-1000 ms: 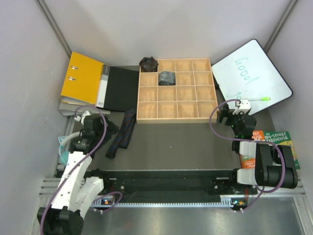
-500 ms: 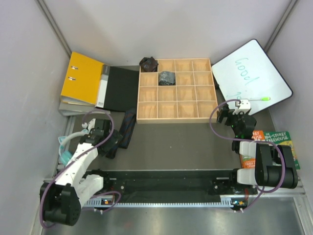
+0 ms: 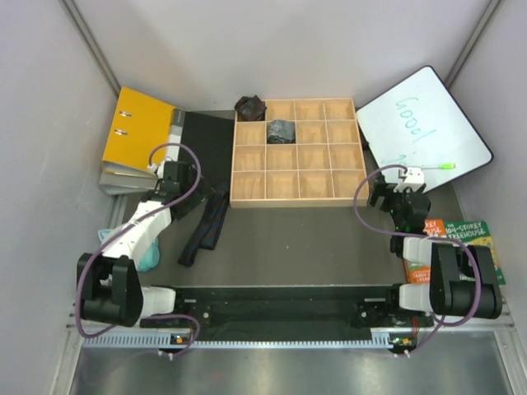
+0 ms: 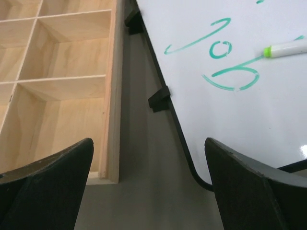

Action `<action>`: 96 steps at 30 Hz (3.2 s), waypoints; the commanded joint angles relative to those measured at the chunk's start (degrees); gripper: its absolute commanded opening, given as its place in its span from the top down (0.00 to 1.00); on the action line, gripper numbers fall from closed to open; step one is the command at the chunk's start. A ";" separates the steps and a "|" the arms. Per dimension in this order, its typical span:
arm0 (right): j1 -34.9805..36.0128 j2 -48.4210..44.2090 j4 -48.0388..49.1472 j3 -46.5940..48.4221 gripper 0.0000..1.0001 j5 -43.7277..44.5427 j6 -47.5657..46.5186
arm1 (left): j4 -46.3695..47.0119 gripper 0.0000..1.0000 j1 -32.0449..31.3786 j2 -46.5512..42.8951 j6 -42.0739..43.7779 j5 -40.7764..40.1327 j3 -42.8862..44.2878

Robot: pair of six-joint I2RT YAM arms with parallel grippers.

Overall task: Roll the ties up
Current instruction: Move the tie to the center of the board.

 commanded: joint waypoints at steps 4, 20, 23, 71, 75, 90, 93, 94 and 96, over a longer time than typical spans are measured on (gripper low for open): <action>1.22 -7.34 -29.10 14.38 0.01 5.30 4.15 | 9.23 0.01 0.10 6.99 12.49 11.38 -2.15; 2.01 -23.07 -39.52 12.46 0.01 -1.55 7.32 | 15.40 0.01 -3.06 4.88 20.58 9.64 -8.86; 2.01 -24.22 -40.31 12.11 0.01 -2.17 7.67 | 13.12 0.01 -7.27 6.11 21.37 2.27 -6.67; 2.01 -39.86 -50.32 10.27 0.01 -8.05 13.47 | -0.42 0.84 -15.45 9.46 16.28 7.35 -2.35; 2.01 -40.83 -51.03 9.39 0.01 -8.32 14.53 | -1.31 0.85 -19.57 5.07 14.43 7.88 -4.63; 2.01 -39.95 -51.47 6.49 0.01 -14.39 22.35 | 0.63 0.99 -37.23 6.46 11.00 3.05 -3.68; 2.01 -40.22 -52.00 6.13 0.01 -13.95 22.00 | 1.33 1.00 -42.69 10.40 12.23 1.29 -0.34; 2.01 -40.30 -52.09 6.05 0.01 -14.12 21.91 | 1.07 1.00 -44.10 11.55 12.67 -0.37 0.54; 2.01 -40.22 -52.35 6.05 0.01 -14.47 22.00 | -0.16 1.00 -47.53 13.75 12.15 -2.75 3.18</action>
